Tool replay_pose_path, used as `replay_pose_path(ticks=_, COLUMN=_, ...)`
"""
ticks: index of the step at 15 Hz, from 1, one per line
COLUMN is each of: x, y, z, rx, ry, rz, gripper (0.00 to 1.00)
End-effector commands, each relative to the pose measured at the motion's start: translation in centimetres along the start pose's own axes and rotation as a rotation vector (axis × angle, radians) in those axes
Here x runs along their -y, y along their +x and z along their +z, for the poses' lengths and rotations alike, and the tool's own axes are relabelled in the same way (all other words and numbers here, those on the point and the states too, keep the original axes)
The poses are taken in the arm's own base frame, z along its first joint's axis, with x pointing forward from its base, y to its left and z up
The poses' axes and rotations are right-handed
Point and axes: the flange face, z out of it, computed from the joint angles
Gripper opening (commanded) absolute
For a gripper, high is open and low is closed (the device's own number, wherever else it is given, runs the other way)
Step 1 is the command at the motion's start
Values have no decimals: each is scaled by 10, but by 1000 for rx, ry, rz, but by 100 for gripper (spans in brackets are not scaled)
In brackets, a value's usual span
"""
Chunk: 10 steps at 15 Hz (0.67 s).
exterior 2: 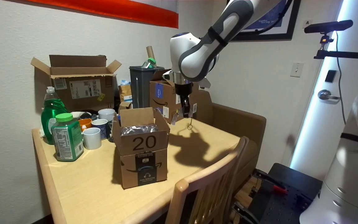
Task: Put the white thing on the table in the box on the left
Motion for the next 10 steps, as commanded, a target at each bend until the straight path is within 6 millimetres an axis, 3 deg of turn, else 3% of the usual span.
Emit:
replay_pose_path(ticks=1, x=7, y=12, z=-31, rx=20, ry=-7, rz=31, gripper=5)
replay_pose_path(ticks=5, x=11, y=30, z=-68, rx=17, ry=3, rz=83, gripper=5)
replay_pose_path(ticks=10, x=1, y=52, z=-122, rx=-16, ry=49, rz=186, gripper=5)
